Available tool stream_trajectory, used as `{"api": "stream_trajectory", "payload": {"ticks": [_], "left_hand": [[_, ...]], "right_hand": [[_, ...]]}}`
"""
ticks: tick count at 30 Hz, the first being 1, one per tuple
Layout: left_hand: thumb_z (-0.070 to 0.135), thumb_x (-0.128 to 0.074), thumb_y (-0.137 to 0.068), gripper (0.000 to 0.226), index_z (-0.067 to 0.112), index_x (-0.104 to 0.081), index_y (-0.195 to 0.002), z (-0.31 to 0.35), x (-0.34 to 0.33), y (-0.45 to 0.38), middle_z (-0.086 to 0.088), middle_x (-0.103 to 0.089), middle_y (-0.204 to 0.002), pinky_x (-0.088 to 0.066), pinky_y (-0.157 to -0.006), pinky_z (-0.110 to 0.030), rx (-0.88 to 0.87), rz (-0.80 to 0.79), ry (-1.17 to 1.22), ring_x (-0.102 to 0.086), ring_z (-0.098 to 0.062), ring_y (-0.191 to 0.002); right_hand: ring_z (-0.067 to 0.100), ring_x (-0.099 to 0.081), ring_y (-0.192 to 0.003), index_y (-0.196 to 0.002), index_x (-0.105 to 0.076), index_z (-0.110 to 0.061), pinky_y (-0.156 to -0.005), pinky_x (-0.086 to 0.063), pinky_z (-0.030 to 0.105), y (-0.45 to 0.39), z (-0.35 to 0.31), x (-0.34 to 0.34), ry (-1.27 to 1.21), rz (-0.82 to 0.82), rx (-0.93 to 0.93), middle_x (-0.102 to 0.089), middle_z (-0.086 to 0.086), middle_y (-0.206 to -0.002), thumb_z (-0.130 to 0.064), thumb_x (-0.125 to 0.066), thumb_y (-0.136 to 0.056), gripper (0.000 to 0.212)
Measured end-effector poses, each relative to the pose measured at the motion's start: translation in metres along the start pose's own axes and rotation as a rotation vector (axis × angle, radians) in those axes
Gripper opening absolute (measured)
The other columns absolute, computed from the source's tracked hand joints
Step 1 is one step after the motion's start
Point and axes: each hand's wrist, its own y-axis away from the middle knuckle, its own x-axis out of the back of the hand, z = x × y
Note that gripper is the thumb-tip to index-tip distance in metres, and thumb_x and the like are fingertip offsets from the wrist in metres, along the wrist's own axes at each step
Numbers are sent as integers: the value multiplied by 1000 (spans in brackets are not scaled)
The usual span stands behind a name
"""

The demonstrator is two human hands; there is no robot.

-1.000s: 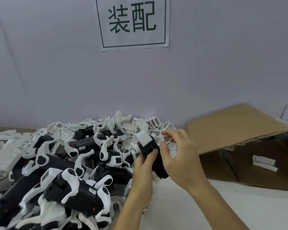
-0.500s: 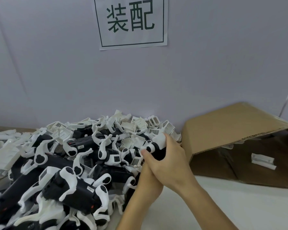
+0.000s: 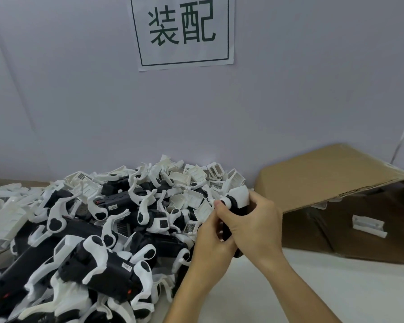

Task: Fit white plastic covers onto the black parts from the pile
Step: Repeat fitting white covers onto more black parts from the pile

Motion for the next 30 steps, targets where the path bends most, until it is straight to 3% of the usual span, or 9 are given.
{"api": "stream_trajectory", "payload": {"ticks": [5,9,12,14,17,19,21,27,30], "left_hand": [[-6,-55,-93,26,13,-69,-103,-1,-1,-2,-12,-68,-74,-47,-56,-32,8,88,-3,-59,-21,-64],[-10,-51,-96,43,30,-65,-90,1,3,-3,5,-73,-77,-50,-57,-16,45,253,87,-69,-7,-75],[0,-56,-97,32,25,-63,-115,-2,13,-7,7,-77,-99,-46,-51,-14,134,346,250,-71,-3,-77],[10,-64,-94,27,15,-63,-120,1,14,-8,-6,-76,-108,-57,-69,-27,162,373,342,-74,-19,-91],[18,-69,-82,41,3,-61,-119,6,12,-9,-19,-72,-115,-50,-102,-52,180,444,471,-67,-36,-112],[21,-69,-78,45,1,-62,-117,6,11,-10,-21,-72,-114,-47,-105,-55,199,485,506,-67,-37,-111],[25,-70,-77,46,1,-63,-117,6,13,-10,-21,-72,-113,-48,-104,-54,224,503,519,-68,-37,-109],[31,-76,-73,58,1,-61,-121,4,15,-9,-21,-72,-114,-47,-106,-54,253,487,475,-69,-35,-109],[30,-76,-74,61,-6,-57,-120,3,15,-9,-27,-68,-117,-45,-106,-58,241,484,486,-66,-41,-112]], "right_hand": [[3,-70,-77,-91,-67,-28,-69,-58,28,-7,3,7,-93,-199,-105,-72,-14,-81,-43,-84,-75,27],[-10,-55,-110,-146,-36,-38,-91,-49,18,-13,7,12,1,-482,-147,-50,-29,-128,-62,-79,-71,90],[-5,-58,-111,-130,-54,-45,-86,-49,14,-16,10,19,70,-618,-38,-61,-26,-118,-52,-76,-79,56],[-12,-58,-103,-112,-58,-53,-76,-46,5,-15,9,21,54,-694,24,-63,-32,-108,-44,-76,-80,38],[-4,-58,-108,-121,-52,-51,-85,-49,15,-9,13,13,100,-651,73,-63,-23,-111,-46,-78,-76,53],[-2,-51,-118,-137,-41,-44,-96,-46,22,-2,18,2,184,-548,91,-54,-21,-125,-59,-71,-70,75],[-5,-46,-117,-144,-33,-37,-95,-41,17,7,21,-7,228,-460,124,-47,-24,-128,-69,-60,-67,87],[1,-57,-94,-119,-56,-36,-79,-48,17,10,32,-12,233,-325,220,-60,-21,-100,-61,-69,-73,54],[0,-58,-93,-117,-60,-35,-78,-48,16,8,34,-12,182,-299,252,-61,-20,-99,-50,-79,-72,51]]}}
